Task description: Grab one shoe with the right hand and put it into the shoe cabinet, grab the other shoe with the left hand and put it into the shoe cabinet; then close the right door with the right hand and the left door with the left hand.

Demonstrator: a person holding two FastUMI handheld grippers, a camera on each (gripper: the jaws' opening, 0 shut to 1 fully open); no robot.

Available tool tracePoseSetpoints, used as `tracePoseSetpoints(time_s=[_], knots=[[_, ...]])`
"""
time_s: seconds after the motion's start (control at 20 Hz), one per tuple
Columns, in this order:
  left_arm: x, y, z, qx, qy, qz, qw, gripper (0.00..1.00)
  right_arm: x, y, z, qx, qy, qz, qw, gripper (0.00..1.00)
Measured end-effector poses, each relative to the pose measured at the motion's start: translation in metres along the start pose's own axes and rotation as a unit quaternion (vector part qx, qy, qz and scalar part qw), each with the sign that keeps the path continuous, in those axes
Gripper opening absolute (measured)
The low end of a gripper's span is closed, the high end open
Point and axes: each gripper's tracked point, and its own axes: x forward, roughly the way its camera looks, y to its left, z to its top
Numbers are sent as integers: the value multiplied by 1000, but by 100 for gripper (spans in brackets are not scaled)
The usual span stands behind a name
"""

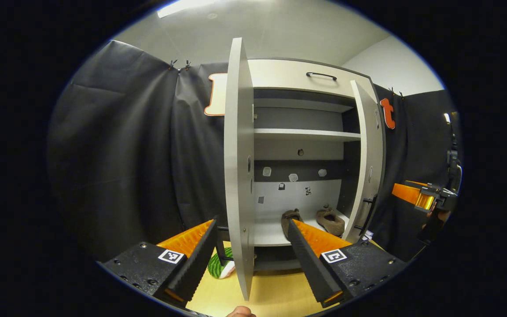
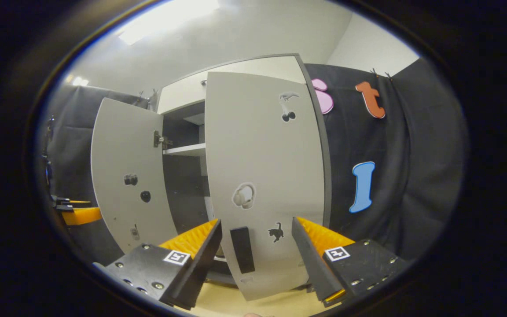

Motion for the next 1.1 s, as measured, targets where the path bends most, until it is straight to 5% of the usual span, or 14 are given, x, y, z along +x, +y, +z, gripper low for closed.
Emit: tracePoseSetpoints(time_s=[0.6, 1.1], knots=[[-8, 80, 7, -15, -17, 88, 996, 98, -11, 6, 4, 2, -8, 0, 1000, 97], [13, 102, -11, -15, -12, 98, 995, 97, -18, 2, -2, -1, -4, -14, 1000, 97]])
